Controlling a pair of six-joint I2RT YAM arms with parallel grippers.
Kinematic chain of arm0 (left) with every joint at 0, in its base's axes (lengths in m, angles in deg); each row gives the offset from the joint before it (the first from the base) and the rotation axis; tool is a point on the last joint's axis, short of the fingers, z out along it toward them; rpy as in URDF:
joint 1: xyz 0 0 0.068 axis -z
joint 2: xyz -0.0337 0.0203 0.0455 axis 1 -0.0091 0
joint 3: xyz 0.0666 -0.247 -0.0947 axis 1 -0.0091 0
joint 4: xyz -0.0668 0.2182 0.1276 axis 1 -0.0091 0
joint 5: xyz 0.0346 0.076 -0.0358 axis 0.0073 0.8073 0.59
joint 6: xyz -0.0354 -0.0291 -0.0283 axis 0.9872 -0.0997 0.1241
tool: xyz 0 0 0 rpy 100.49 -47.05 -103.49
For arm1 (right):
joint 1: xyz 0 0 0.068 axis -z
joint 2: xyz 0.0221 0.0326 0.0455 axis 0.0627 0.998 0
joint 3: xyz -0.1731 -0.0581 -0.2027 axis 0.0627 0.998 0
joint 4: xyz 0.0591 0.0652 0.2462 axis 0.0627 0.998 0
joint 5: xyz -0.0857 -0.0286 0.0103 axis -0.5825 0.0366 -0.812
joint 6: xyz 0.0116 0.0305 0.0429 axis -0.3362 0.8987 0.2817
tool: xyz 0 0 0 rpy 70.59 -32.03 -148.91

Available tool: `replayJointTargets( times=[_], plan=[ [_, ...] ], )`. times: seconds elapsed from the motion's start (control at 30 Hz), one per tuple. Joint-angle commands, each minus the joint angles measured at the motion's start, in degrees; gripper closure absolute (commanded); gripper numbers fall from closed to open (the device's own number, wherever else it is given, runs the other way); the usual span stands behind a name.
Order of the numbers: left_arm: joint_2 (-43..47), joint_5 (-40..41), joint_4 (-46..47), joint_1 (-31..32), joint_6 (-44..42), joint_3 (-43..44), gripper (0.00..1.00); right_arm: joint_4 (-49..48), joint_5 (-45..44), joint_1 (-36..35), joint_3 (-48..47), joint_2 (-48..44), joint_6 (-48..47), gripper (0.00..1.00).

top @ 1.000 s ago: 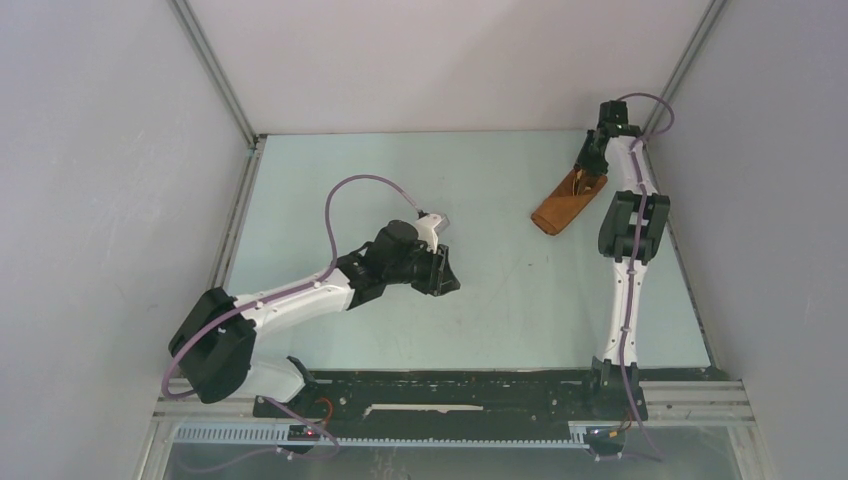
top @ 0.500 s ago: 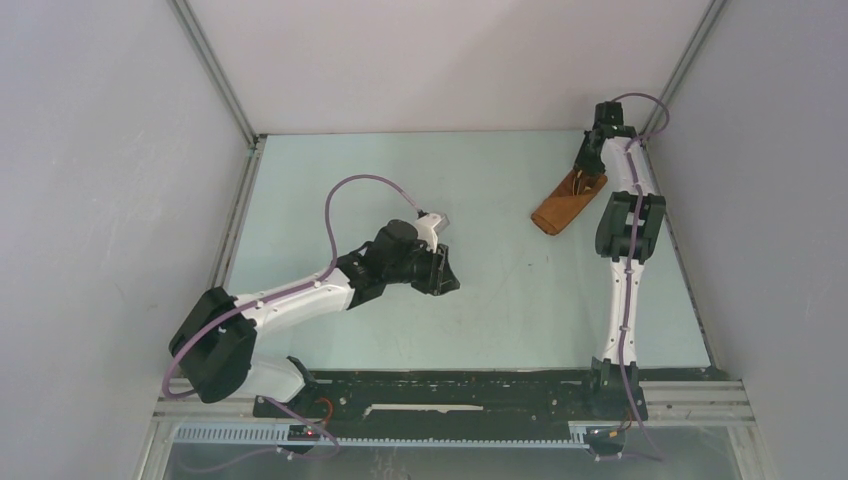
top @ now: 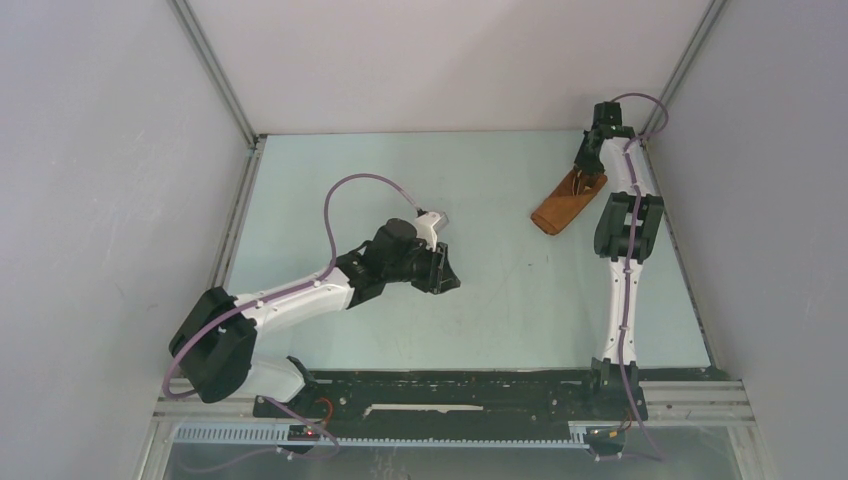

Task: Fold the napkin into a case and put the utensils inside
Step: Insert the knife into the folded napkin.

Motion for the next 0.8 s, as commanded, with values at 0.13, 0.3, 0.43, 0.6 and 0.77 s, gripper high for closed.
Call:
replayJointTargets(
  times=[0.13,0.3,0.43,0.6,0.77],
  plan=[
    [1.1,-1.5,3.3,-0.4,0.8,0.8,0.59,-2.0,-1.9,-1.0,-0.9,-3.4,1.6,0.96],
    [2.1,-1.2,3.2,-0.5,0.9,0.1,0.59,-2.7,-2.5,-1.0,1.3,-5.7,2.5,1.0],
    [2.3,-1.4,3.5,-0.5,1.1,-0.1,0.59,-4.5,-3.3,-1.0,4.8,-8.5,3.4,1.0],
    [2.4,-1.6,4.2,-0.5,1.5,-0.6,0.59,-6.2,-4.7,-1.6,7.8,-10.9,3.8,1.0],
    [2.5,-1.7,4.4,-0.5,1.5,-0.9,0.59,-7.0,-6.3,-2.6,10.7,-12.2,5.2,1.0]
  ],
)
